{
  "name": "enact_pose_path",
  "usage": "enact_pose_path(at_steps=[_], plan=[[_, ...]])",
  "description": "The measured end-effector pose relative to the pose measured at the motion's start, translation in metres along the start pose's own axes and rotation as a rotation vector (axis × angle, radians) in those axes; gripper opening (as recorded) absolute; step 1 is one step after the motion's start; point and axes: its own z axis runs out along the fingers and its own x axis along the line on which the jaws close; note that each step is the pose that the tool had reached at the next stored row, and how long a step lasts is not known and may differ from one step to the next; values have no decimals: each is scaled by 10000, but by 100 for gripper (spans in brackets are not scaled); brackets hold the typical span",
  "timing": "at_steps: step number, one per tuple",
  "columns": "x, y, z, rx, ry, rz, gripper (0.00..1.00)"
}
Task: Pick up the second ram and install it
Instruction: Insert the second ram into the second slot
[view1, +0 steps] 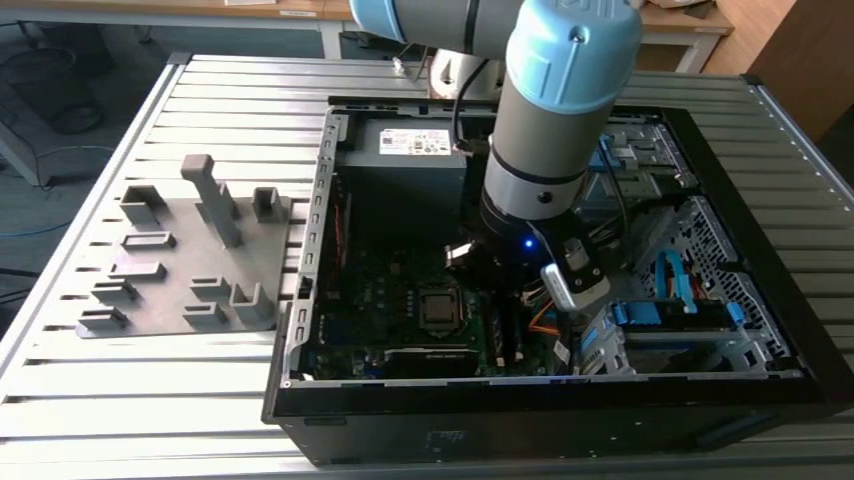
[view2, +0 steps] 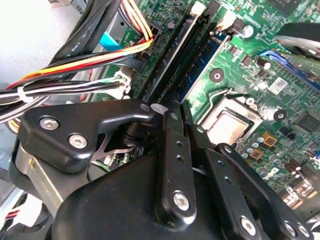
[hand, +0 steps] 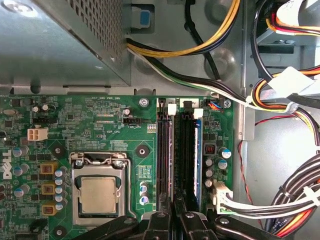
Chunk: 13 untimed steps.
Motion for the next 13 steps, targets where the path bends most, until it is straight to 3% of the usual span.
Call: enact_pose_path(at_steps=[9,10,13], plan=[[0,2,8,-10,-2,1,15],[0,1,7,-6,-2,1,21],[0,1,6,-2,0,0,21]])
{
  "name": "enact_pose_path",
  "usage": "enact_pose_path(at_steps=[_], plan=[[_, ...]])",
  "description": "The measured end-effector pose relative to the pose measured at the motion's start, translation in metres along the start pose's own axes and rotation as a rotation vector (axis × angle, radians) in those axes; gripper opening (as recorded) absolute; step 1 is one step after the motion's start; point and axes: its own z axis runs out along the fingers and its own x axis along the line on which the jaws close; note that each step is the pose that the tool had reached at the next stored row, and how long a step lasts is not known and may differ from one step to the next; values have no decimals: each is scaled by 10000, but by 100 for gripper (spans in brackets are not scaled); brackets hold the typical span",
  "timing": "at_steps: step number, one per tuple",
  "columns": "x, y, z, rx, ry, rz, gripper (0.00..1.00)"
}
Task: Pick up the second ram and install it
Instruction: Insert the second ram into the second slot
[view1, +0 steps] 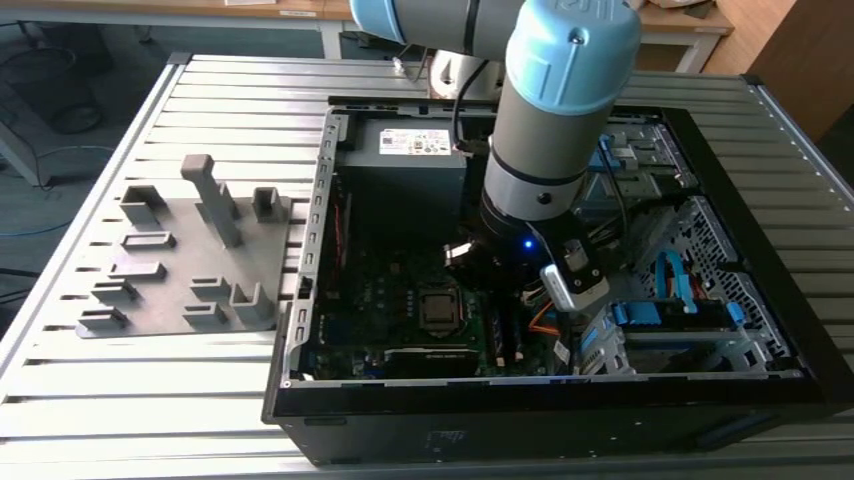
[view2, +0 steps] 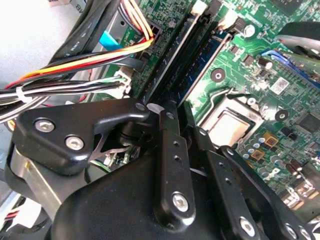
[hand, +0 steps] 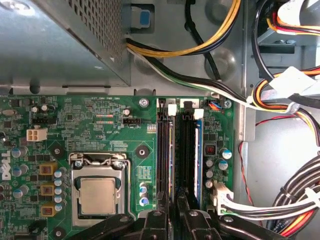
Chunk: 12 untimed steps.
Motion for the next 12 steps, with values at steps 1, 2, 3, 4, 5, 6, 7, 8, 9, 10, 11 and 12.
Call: enact_pose_path(at_steps=[1,2,3,4,5,6,7,8,9,10,11,12], plan=[[0,0,-2,2,0,1,21],[0,-1,-10,6,2,1,21],[0,-1,-23,4,0,1,21],[0,-1,-43,1,0,1,21],[0,-2,-68,1,-1,1,21],[0,-3,-101,2,0,1,21],[0,-4,-139,0,-1,1,21],[-1,-6,-179,0,-1,1,21],[-1,-7,-216,2,0,1,21],[-1,-8,-250,3,0,1,21],[-1,-9,-283,1,-1,1,21],[-1,-10,-310,2,0,1,21]])
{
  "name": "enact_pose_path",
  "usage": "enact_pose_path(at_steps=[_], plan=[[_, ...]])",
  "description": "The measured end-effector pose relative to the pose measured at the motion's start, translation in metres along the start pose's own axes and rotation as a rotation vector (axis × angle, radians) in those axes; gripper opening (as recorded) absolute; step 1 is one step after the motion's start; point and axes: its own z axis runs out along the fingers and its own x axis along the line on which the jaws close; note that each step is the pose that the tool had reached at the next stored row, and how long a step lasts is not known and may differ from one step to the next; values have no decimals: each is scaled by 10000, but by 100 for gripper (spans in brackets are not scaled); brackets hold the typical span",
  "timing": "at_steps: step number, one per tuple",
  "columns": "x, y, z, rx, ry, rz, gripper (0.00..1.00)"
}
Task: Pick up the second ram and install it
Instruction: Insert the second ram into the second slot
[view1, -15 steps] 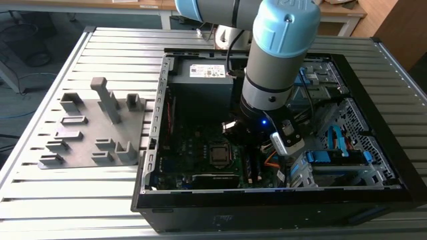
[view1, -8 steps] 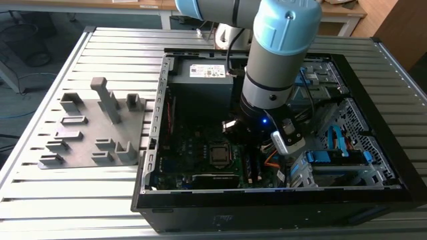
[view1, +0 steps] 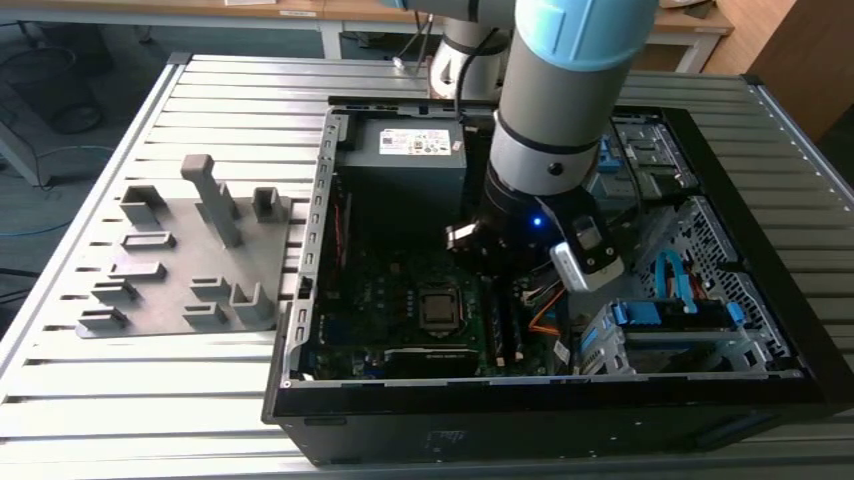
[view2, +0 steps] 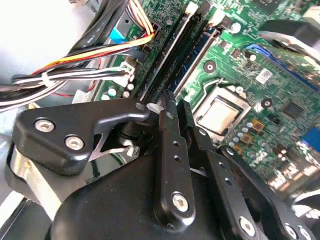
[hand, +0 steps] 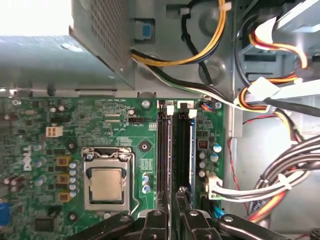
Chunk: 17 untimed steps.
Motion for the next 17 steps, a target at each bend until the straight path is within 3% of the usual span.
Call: enact_pose_path(at_steps=[4,5,7,17], plan=[[-1,-2,-81,0,0,-1,20],[-1,-2,-96,0,0,0,13],[-1,-3,-122,1,0,-1,10],[-1,-6,-228,5,0,0,10]])
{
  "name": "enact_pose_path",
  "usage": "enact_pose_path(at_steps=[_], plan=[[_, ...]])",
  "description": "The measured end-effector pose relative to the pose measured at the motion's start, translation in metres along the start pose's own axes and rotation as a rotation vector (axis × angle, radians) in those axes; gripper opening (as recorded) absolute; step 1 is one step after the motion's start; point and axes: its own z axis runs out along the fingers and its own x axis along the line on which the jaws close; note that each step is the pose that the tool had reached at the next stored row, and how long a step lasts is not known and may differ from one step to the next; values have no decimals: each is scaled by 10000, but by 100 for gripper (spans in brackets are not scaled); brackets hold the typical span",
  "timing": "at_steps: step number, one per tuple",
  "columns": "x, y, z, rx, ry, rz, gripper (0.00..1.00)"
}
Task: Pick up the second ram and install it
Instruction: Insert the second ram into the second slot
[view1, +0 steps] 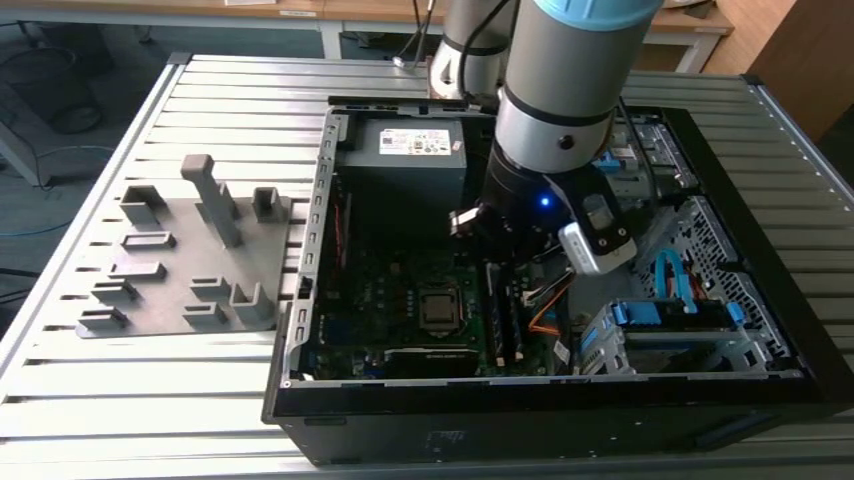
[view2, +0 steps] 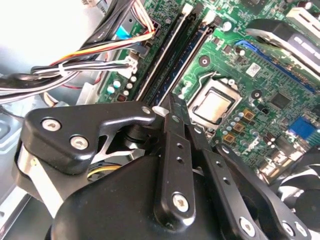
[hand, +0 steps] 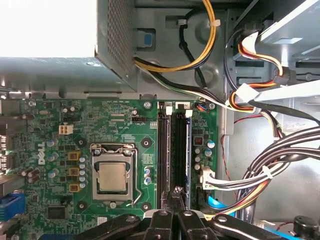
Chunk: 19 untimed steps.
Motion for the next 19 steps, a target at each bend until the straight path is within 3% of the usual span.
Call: enact_pose_path(at_steps=[3,5,6,11,12,19], plan=[[0,-1,-14,-19,0,0,10],[0,-6,-14,-132,1,0,10],[0,-13,-15,-253,3,1,10],[-1,-34,-14,-1141,10,5,10],[0,-34,-15,-1203,12,5,10],[0,-34,-14,-1212,12,5,10]])
